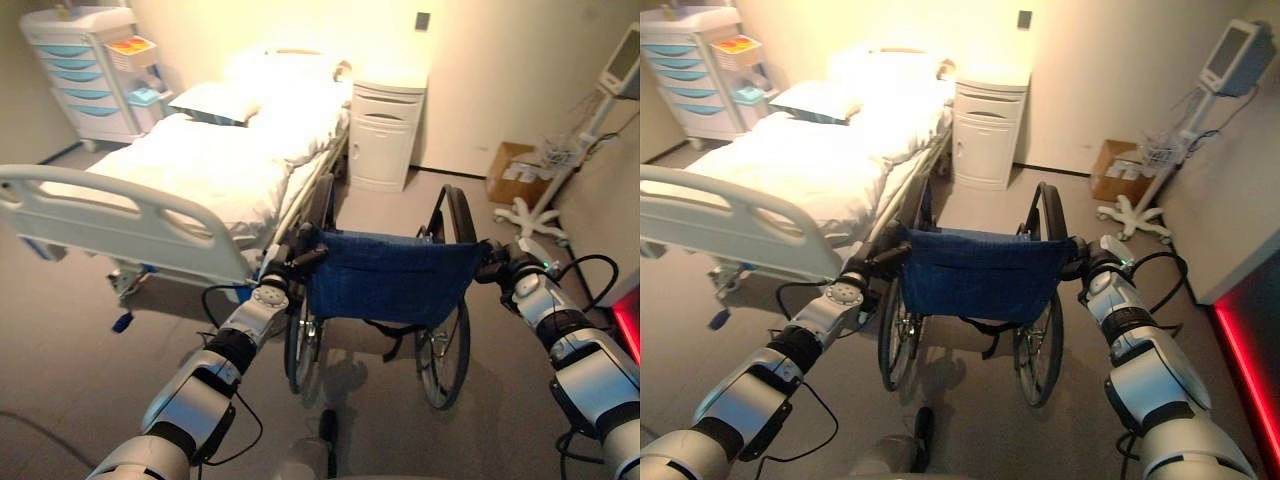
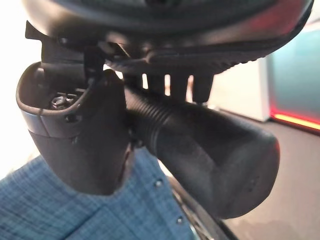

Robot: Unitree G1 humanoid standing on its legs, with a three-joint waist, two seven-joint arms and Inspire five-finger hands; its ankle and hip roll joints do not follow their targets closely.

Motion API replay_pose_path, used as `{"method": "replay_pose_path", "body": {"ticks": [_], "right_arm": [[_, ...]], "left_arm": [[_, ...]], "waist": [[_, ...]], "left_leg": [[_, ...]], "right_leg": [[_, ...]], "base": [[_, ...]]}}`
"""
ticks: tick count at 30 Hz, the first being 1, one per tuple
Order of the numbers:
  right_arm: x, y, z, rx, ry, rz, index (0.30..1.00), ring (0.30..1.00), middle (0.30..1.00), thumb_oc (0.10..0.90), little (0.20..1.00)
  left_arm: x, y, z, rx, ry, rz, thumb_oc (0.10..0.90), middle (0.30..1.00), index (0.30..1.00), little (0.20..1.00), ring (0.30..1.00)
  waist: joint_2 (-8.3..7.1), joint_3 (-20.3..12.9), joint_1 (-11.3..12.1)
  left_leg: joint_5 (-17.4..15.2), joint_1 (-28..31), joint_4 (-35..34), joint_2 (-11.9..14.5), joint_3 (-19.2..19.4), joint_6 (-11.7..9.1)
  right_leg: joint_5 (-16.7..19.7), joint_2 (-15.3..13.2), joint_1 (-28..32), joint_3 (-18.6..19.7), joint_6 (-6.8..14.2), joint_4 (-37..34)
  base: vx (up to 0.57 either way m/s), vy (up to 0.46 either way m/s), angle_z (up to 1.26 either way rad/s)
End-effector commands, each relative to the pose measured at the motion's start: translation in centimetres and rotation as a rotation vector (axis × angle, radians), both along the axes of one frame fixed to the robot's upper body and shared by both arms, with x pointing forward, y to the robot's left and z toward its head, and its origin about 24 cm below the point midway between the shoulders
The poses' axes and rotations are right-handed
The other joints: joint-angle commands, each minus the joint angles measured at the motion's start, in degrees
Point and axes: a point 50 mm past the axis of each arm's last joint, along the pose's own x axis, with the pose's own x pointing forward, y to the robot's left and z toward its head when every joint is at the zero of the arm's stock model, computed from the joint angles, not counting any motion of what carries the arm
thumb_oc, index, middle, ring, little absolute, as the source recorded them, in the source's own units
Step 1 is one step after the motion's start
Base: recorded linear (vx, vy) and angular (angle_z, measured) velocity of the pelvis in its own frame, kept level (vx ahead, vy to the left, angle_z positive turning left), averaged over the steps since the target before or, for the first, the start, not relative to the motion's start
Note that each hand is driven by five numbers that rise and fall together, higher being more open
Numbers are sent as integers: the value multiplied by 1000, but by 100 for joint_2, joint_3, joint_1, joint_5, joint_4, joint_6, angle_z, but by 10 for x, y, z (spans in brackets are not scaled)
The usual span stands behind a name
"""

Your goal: Push the wheelchair next to the bed

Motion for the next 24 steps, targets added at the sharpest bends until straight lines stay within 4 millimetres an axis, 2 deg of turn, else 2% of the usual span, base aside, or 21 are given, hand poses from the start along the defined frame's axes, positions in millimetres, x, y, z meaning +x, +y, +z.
{"method": "replay_pose_path", "body": {"ticks": [1, 2, 4, 5, 6, 8, 9, 13, 14, 16, 17, 18, 19, 20, 21, 24], "right_arm": [[19, 111, -4, 158, 48, 457, 300, 300, 300, 400, 300], [16, 113, -10, 145, 54, 473, 300, 300, 300, 400, 300], [7, 110, -23, 146, 48, 464, 300, 300, 300, 400, 300], [5, 109, -26, 150, 47, 462, 300, 300, 300, 400, 300], [2, 105, -29, 144, 46, 462, 300, 300, 300, 400, 300], [0, 101, -31, 135, 51, 453, 300, 300, 300, 400, 300], [1, 97, -31, 132, 57, 439, 300, 300, 300, 400, 300], [7, 94, -25, 144, 47, 399, 300, 300, 300, 400, 300], [13, 93, -16, 146, 16, 392, 300, 300, 300, 400, 300], [15, 93, -11, 142, 3, 392, 300, 300, 300, 400, 300], [18, 92, -6, 141, -6, 384, 300, 300, 300, 400, 300], [18, 90, -4, 142, -4, 371, 300, 300, 300, 400, 300], [18, 90, -4, 142, -4, 371, 300, 300, 300, 400, 300], [18, 87, -3, 157, 12, 338, 300, 300, 300, 400, 300], [17, 85, -3, 172, 28, 318, 300, 300, 300, 400, 300], [14, 84, -6, 216, 48, 285, 300, 300, 300, 400, 300]], "left_arm": [[-17, 6, -34, 9, 149, 54, 400, 300, 300, 300, 300], [-18, 12, -36, 16, 165, 49, 400, 300, 300, 300, 300], [-22, 18, -41, 30, 179, 58, 400, 300, 300, 300, 300], [-23, 19, -43, 34, 184, 61, 400, 300, 300, 300, 300], [-25, 19, -46, 44, 189, 62, 400, 300, 300, 300, 300], [-25, 16, -47, 45, 188, 61, 400, 300, 300, 300, 300], [-25, 10, -48, 47, 188, 52, 400, 300, 300, 300, 300], [-19, 1, -45, 62, 178, 22, 400, 300, 300, 300, 300], [-13, 1, -37, 67, 138, 11, 400, 300, 300, 300, 300], [-9, 1, -30, 68, 108, 7, 400, 300, 300, 300, 300], [-5, 0, -23, 67, 74, 0, 400, 300, 300, 300, 300], [-3, 0, -20, 70, 60, -9, 400, 300, 300, 300, 300], [-3, 0, -20, 70, 60, -9, 400, 300, 300, 300, 300], [-4, -2, -20, 74, 58, -31, 400, 300, 300, 300, 300], [-5, -2, -22, 77, 66, -42, 400, 300, 300, 300, 300], [-8, -2, -26, 99, 75, -52, 400, 300, 300, 300, 300]], "waist": [[-163, 510, 157], [-266, 461, 213], [-413, 363, 231], [-448, 328, 218], [-479, 237, 176], [-500, 187, 120], [-482, 170, 72], [-363, 275, -127], [-376, 470, -249], [-423, 592, -315], [-542, 692, -407], [-584, 749, -495], [-584, 749, -495], [-602, 774, -612], [-618, 765, -670], [-666, 706, -776]], "left_leg": [[552, -120, -207, -394, 80, 570], [413, -210, 90, -513, -18, 664], [309, -93, 59, -648, 35, 861], [286, -40, 32, -699, 5, 907], [207, 48, 16, -739, -24, 982], [107, 173, 12, -769, -95, 1034], [48, 320, -23, -769, -191, 1046], [-38, 741, -161, -707, -593, 997], [-176, 913, -197, -736, -873, 989], [-286, 965, -158, -777, -962, 995], [-535, 1050, -41, -878, -1044, 992], [-756, 1169, 69, -912, -1154, 987], [-756, 1169, 69, -912, -1154, 987], [-932, 1364, 119, -903, -1312, 970], [-999, 1479, 133, -878, -1372, 946], [-1076, 1652, 146, -801, -1335, 910]], "right_leg": [[-485, 28, 323, 383, 10, 811], [-406, -82, 378, 377, 100, 1097], [318, -316, 362, 405, 509, 1872], [544, -346, 346, 469, 597, 2056], [1012, -383, 210, 551, 710, 2438], [1253, -467, -28, 549, 748, 2627], [1303, -644, -296, 451, 714, 2668], [1118, -764, -1241, 577, 549, 2009], [1223, -890, -1747, 642, 525, 1512], [1385, -982, -1905, 697, 563, 1172], [1658, -1138, -2172, 797, 664, 474], [1708, -1179, -2308, 864, 724, -68], [1708, -1179, -2308, 864, 724, -68], [1720, -1141, -2368, 993, 776, -501], [1730, -1091, -2341, 1049, 786, -579], [1642, -956, -2222, 1057, 749, -359]], "base": [[521, 198, -6], [423, 187, -8], [553, 239, -22], [532, 204, -58], [470, 164, -50], [461, 132, 4], [461, 72, 61], [365, -90, 28], [243, -206, 3], [243, -205, -2], [434, -274, -5], [391, -244, -5], [547, -303, -25], [537, -278, 13], [697, -353, 84], [355, -172, 117]]}}
